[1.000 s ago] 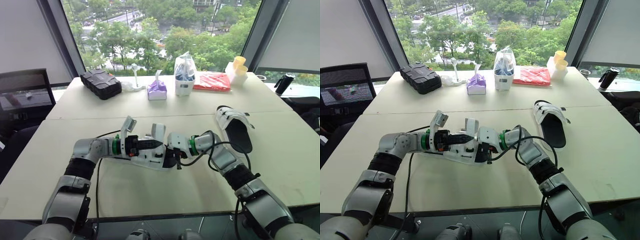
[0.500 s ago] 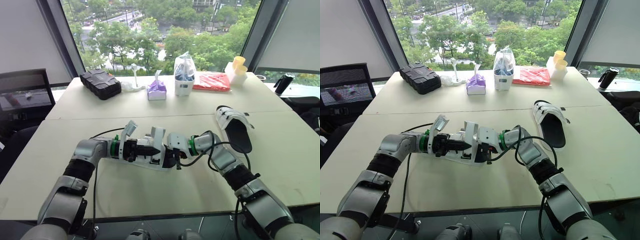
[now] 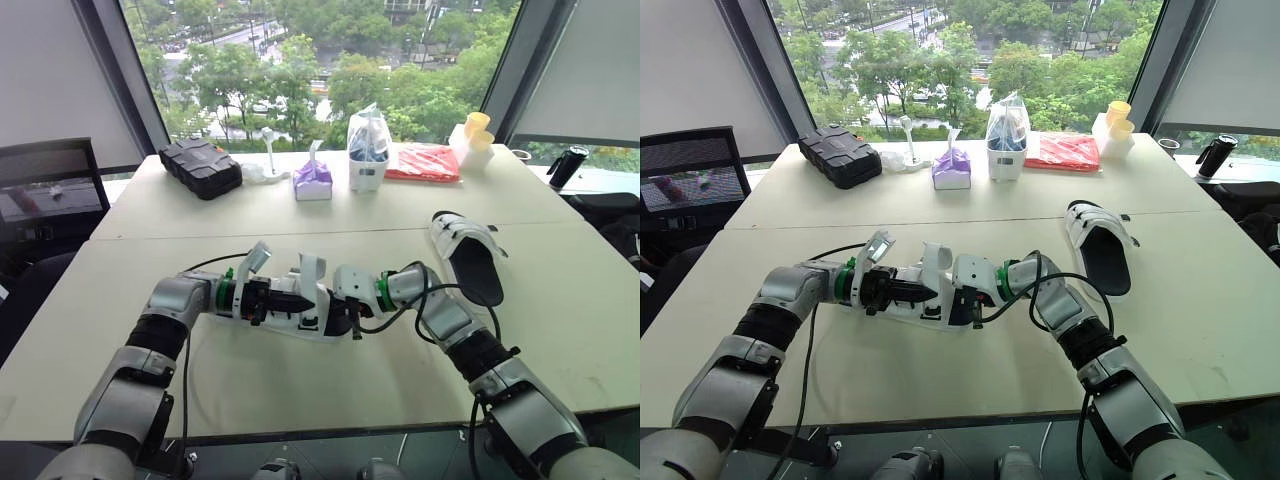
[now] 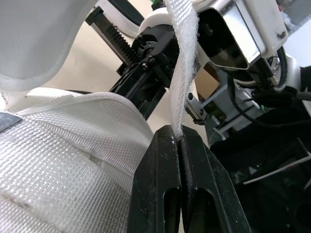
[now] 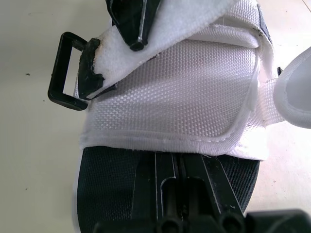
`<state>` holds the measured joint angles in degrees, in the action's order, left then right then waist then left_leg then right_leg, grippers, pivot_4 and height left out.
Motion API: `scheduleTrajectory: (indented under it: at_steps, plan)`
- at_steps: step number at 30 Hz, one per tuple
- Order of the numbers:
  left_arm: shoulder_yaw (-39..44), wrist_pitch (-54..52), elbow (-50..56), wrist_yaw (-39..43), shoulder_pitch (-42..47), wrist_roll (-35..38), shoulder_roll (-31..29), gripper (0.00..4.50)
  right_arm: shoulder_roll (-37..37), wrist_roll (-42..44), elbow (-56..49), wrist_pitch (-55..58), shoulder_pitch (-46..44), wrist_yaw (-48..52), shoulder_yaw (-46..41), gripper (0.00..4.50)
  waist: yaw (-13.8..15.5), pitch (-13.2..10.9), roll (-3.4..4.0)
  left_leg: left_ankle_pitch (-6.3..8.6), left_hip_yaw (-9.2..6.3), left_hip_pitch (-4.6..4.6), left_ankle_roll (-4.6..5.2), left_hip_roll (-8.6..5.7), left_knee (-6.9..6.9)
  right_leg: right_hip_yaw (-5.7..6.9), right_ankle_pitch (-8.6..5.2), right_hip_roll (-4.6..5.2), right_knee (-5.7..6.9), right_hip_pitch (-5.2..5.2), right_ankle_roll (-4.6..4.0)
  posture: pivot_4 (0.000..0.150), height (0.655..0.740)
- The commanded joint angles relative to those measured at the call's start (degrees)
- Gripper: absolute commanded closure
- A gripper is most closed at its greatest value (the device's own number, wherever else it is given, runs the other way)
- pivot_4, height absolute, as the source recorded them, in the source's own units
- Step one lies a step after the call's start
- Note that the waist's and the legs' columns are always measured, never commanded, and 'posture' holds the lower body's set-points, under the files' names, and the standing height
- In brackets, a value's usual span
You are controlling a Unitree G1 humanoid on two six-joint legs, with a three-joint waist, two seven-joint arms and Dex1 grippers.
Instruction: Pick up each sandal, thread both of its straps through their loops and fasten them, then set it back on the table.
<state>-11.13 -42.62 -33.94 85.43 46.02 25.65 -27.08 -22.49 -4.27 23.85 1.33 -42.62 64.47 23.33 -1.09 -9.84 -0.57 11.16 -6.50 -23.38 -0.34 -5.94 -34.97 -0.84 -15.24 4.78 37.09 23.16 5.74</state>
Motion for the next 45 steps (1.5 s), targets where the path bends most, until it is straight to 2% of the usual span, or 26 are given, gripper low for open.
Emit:
scheduleTrajectory:
  at_steps: [1, 7, 15, 22, 29, 36, 39, 42, 45]
  plan:
    - [-0.3, -3.6, -2.2, 1.0, 0.6, -0.5, -0.3, 4.46, -0.3, -1.9, 1.3, 1.5, 1.5, 0.2, 1.5, 4.5, 0.0, 0.0, 0.0, 0.0, 0.0, 0.0, 0.0, 0.0, 0.0, 0.0, 0.0, -0.01, 0.0, 0.0, 0.0, 0.15, 0.74]
    - [1.6, -7.1, -3.5, 2.8, 2.3, 0.9, 0.0, 4.46, -0.4, -1.9, 1.0, 1.8, 1.8, 0.1, 1.4, 4.5, 0.0, 0.0, 0.0, 0.0, 0.0, 0.0, 0.01, 0.0, 0.01, 0.01, 0.0, -0.02, 0.0, 0.01, 0.01, 0.15, 0.74]
    - [0.1, -6.5, -2.7, 5.6, 2.4, -0.5, -0.7, 4.46, -0.4, -1.8, 0.5, 2.2, 2.0, 0.1, 1.4, 4.5, 0.0, 0.0, -0.01, 0.0, -0.01, -0.01, 0.01, 0.0, 0.02, 0.01, 0.0, -0.02, 0.0, 0.02, 0.01, 0.15, 0.74]
    - [-4.1, 6.9, 0.6, 6.6, -0.8, -6.7, -1.0, 4.46, -0.3, -1.9, 0.5, 2.2, 2.1, 0.0, 1.4, 4.5, 0.0, 0.0, -0.01, 0.01, 0.0, -0.02, -0.02, 0.0, 0.04, -0.01, 0.0, 0.01, -0.01, 0.02, 0.0, 0.15, 0.74]
    - [-4.2, 26.9, -0.7, 3.6, -2.2, -12.4, 1.0, 4.46, -0.2, -1.8, 0.4, 2.4, 2.2, -0.2, 1.3, 4.5, 0.2, 0.0, -0.01, 0.03, 0.0, 0.0, -0.05, 0.0, 0.02, -0.01, 0.0, 0.05, -0.02, 0.02, -0.01, 0.15, 0.74]
    - [-7.3, 33.8, 0.1, 7.0, -3.9, -15.0, -1.0, 4.46, -0.2, -1.9, 0.3, 2.5, 2.2, -0.3, 1.3, 4.5, 0.2, 0.1, 0.01, 0.01, 0.0, 0.01, -0.02, 0.0, 0.0, 0.0, -0.01, 0.04, -0.02, 0.02, -0.01, 0.15, 0.74]
    - [-7.7, 33.7, 0.2, 7.1, -4.0, -14.5, -2.1, 4.46, -0.2, -1.9, 0.5, 2.4, 2.1, -0.3, 1.4, 4.5, 0.1, 0.2, 0.07, 0.0, 0.0, 0.01, 0.0, 0.0, 0.01, 0.0, 0.0, 0.04, -0.02, 0.02, -0.01, 0.15, 0.74]
    - [-7.9, 32.1, 1.1, 7.1, -3.9, -12.9, -3.6, 3.67, -0.2, -1.8, 0.6, 2.3, 2.0, -0.3, 1.4, 4.5, 0.0, 0.2, 0.08, 0.0, 0.0, 0.01, 0.01, 0.01, 0.02, 0.0, -0.01, 0.03, -0.01, 0.0, -0.01, 0.15, 0.74]
    - [-8.6, 29.8, 4.4, 7.1, -4.8, -10.3, -6.0, 2.28, -0.1, -2.0, 0.9, 2.0, 1.9, -0.4, 1.4, 4.5, -0.1, 0.2, 0.09, 0.0, 0.0, 0.01, 0.01, 0.02, 0.05, 0.0, -0.01, 0.01, -0.01, 0.01, -0.01, 0.15, 0.74]
